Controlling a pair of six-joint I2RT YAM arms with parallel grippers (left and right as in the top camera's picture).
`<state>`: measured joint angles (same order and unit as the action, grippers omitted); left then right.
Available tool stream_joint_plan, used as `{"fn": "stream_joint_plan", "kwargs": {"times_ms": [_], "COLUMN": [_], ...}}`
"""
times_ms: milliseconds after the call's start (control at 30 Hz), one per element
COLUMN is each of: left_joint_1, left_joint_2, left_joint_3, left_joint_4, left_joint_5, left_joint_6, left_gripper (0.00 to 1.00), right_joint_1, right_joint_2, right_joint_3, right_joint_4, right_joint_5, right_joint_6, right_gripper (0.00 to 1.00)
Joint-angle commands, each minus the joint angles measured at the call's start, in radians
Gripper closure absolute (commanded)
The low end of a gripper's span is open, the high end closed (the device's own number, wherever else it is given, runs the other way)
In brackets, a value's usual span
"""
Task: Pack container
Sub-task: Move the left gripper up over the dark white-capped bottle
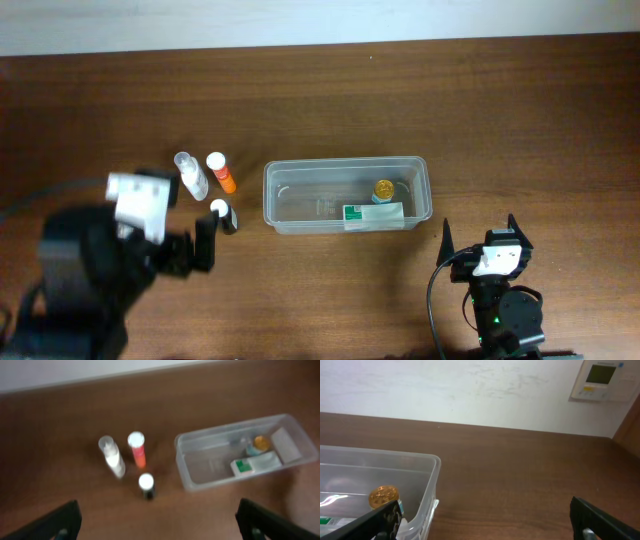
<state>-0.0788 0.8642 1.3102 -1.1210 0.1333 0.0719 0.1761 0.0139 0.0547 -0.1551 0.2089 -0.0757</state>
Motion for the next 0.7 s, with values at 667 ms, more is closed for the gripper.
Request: {"fn": "stream_joint_plan", "kwargs": {"times_ms": [667], "left_joint_1": [0.003], "left_joint_2": [0.64], "left_joint_3": [0.125], "left_joint_4": [-0.197], "left_joint_5": [0.099], "left_joint_6": [0.011], "left_gripper": [0.01], "right_joint_1": [-0.006], "right_joint_2": [-0.01], "right_joint_3": [-0.008], "right_joint_4": [-0.001], "right_joint_5": [0.009], "right_joint_6": [0.002], "right_gripper": [0.02]}}
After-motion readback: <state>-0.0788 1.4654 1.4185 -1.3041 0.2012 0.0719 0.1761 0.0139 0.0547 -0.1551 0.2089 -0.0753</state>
